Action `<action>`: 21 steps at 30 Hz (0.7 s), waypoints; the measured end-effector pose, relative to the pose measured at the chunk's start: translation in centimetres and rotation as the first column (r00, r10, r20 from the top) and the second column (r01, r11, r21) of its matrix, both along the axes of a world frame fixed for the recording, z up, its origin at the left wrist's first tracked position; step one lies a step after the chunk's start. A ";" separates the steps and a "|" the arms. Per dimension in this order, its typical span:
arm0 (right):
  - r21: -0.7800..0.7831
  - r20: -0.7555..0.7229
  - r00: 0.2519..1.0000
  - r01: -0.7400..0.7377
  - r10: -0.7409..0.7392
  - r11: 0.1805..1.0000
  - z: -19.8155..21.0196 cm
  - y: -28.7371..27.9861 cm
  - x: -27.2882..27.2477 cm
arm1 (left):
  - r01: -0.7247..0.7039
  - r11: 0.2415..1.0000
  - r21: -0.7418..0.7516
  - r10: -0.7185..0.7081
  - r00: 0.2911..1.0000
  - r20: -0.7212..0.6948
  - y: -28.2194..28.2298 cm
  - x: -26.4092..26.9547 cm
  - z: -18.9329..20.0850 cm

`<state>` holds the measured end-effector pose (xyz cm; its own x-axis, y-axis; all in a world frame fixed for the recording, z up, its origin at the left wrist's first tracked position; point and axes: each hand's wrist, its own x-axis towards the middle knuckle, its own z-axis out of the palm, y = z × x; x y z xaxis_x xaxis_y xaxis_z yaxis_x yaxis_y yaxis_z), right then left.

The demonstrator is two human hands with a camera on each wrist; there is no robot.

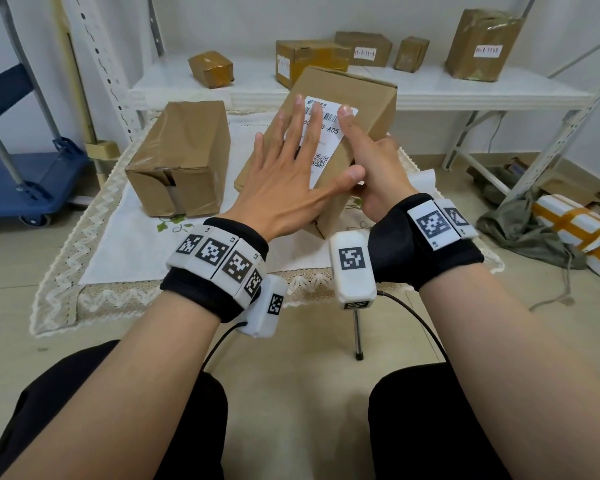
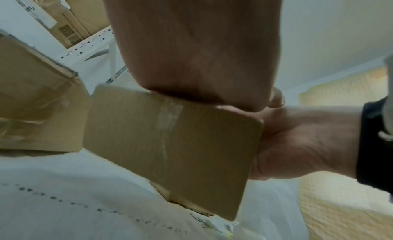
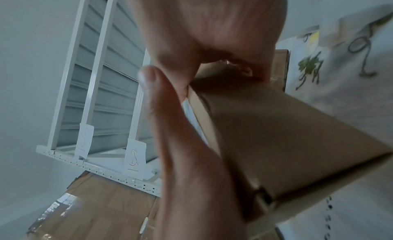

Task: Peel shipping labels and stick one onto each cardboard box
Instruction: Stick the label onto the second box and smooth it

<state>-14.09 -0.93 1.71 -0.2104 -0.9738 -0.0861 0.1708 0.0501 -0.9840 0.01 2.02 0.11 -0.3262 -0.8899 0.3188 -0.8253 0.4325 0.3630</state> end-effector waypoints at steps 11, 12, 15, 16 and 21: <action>0.014 0.052 0.999 0.011 -0.011 1.000 -0.3 -0.5 -0.7 | 0.060 0.998 -0.031 -0.057 0.994 0.091 0.4 -1.2 -0.6; 0.023 0.054 0.999 0.004 -0.005 1.000 -0.2 -0.5 -0.8 | 0.061 0.998 -0.030 -0.058 0.994 0.088 0.4 -1.1 -0.4; 0.045 0.020 0.999 -0.029 0.028 0.999 0.0 -0.4 -0.8 | 0.033 0.999 -0.037 -0.031 0.997 0.072 0.1 -0.1 0.3; 0.038 -0.007 0.999 -0.041 0.042 0.998 0.1 -0.3 -0.7 | 0.016 0.999 -0.039 -0.014 0.997 0.075 -0.1 0.3 0.5; -0.008 -0.064 0.988 -0.142 0.142 0.990 0.6 0.4 -0.1 | -0.040 0.998 -0.039 0.043 0.995 0.088 -0.7 1.5 0.5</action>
